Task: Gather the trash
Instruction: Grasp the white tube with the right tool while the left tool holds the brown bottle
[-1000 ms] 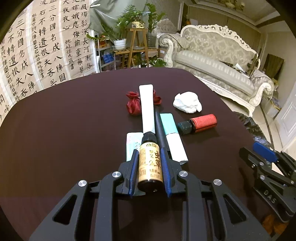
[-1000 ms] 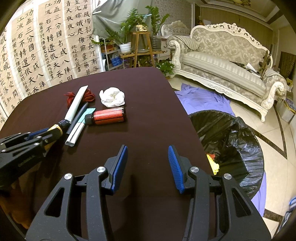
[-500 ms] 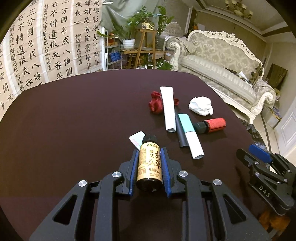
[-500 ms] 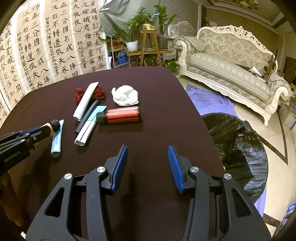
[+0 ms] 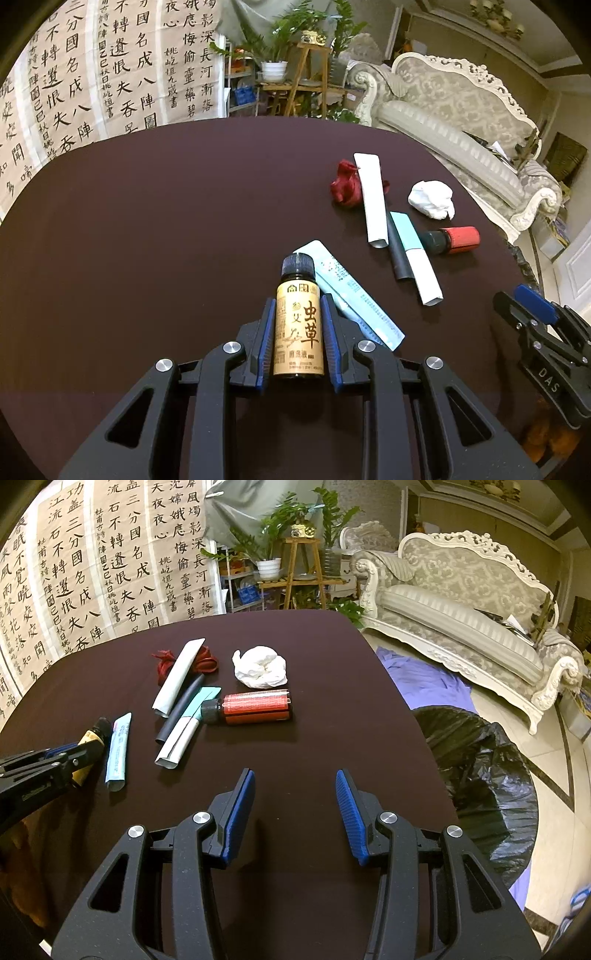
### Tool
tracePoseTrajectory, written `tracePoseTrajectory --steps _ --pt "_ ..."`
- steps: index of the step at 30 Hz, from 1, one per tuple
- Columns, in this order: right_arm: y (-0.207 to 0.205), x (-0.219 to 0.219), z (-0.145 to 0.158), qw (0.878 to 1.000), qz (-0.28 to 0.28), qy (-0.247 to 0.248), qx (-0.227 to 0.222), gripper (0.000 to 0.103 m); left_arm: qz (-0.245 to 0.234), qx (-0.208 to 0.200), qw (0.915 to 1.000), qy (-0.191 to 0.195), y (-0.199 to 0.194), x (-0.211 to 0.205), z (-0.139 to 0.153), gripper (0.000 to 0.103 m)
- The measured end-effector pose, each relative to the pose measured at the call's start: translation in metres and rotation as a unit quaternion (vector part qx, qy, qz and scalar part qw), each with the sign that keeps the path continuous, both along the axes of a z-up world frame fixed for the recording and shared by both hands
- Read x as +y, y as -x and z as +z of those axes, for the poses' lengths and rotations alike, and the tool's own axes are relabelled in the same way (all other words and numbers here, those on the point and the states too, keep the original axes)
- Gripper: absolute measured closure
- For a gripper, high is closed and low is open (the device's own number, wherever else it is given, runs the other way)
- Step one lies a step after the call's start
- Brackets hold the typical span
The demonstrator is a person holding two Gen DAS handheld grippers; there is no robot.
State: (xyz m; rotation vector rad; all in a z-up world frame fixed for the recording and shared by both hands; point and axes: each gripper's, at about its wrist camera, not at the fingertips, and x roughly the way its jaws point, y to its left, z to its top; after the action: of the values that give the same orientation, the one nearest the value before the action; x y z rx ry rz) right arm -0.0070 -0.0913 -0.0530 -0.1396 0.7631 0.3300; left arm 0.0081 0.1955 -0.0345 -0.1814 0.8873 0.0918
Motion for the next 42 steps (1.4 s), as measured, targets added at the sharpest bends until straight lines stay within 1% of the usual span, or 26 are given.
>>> tracePoseTrajectory --steps 6,8,15,23,28,30,36,41,42 --pt "0.0 0.001 0.0 1.0 0.001 0.001 0.0 0.059 -0.009 0.002 0.9999 -0.014 0.002 -0.004 -0.001 0.078" --pt "0.0 0.002 0.001 1.0 0.003 0.001 0.0 0.059 -0.01 -0.001 0.9999 -0.011 0.004 -0.002 -0.001 0.078" --pt "0.005 0.02 0.007 1.0 0.022 0.001 -0.005 0.059 0.013 -0.006 0.9998 -0.011 0.014 0.017 0.0 0.078" --pt "0.012 0.061 0.013 0.998 0.069 0.005 -0.009 0.059 0.059 -0.001 0.9981 -0.018 0.029 0.053 -0.001 0.078" --pt "0.016 0.09 0.015 0.995 0.101 0.004 -0.008 0.059 0.076 0.001 0.9967 -0.027 0.033 0.065 0.001 0.078" --pt "0.018 0.102 0.014 0.993 0.114 0.005 -0.007 0.059 0.08 0.0 0.9964 -0.025 0.034 0.07 0.001 0.078" --pt "0.016 0.133 0.004 0.989 0.146 0.024 0.013 0.059 0.089 -0.002 0.9959 -0.017 0.038 0.079 0.001 0.078" --pt "0.009 0.138 -0.004 0.988 0.147 0.031 0.044 0.059 0.089 -0.004 0.9959 -0.015 0.038 0.08 0.002 0.078" --pt "0.009 0.138 -0.004 0.988 0.147 0.03 0.044 0.06 0.089 -0.004 0.9959 -0.015 0.038 0.08 0.002 0.078"
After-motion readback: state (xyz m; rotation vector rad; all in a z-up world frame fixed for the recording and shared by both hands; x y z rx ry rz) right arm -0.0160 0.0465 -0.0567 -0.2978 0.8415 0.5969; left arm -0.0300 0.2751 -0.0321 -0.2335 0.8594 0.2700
